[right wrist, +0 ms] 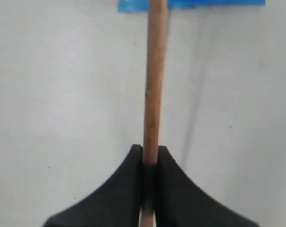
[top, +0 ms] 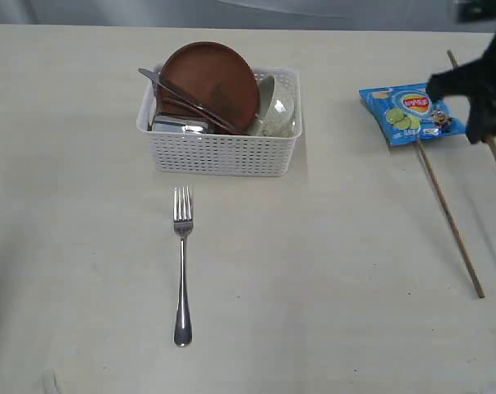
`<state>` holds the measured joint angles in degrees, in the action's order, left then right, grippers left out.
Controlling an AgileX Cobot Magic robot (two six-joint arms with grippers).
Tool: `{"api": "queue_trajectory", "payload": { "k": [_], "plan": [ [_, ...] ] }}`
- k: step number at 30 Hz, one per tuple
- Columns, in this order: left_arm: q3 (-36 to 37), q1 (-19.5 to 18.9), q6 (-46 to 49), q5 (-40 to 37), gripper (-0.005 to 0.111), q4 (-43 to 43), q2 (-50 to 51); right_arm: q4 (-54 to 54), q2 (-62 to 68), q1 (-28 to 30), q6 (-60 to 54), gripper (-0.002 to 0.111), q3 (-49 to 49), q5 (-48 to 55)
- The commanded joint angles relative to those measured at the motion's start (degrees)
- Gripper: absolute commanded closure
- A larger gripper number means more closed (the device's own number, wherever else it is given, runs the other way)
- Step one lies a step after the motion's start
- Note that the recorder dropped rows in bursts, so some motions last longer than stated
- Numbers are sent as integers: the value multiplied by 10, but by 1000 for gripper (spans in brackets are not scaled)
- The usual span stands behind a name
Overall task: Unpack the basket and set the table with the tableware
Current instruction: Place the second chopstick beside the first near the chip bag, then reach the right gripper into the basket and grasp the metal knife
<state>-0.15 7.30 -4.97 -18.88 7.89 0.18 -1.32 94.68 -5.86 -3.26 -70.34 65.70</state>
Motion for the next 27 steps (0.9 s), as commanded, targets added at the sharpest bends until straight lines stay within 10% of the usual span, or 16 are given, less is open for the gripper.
{"api": "queue_trajectory", "payload": {
  "k": [1,13,20,27],
  "plan": [
    [1,2,1,6,107,0,-2,24,2,43,-59,109,85,-85],
    [1,2,1,6,107,0,-2,10,86,38,-100,108,119,-175],
    [1,2,1,6,107,0,-2,7,97,38,-86,62,110,-198],
    [1,2,1,6,107,0,-2,100,37,-3,-125,62,-16,-112]
  ]
}}
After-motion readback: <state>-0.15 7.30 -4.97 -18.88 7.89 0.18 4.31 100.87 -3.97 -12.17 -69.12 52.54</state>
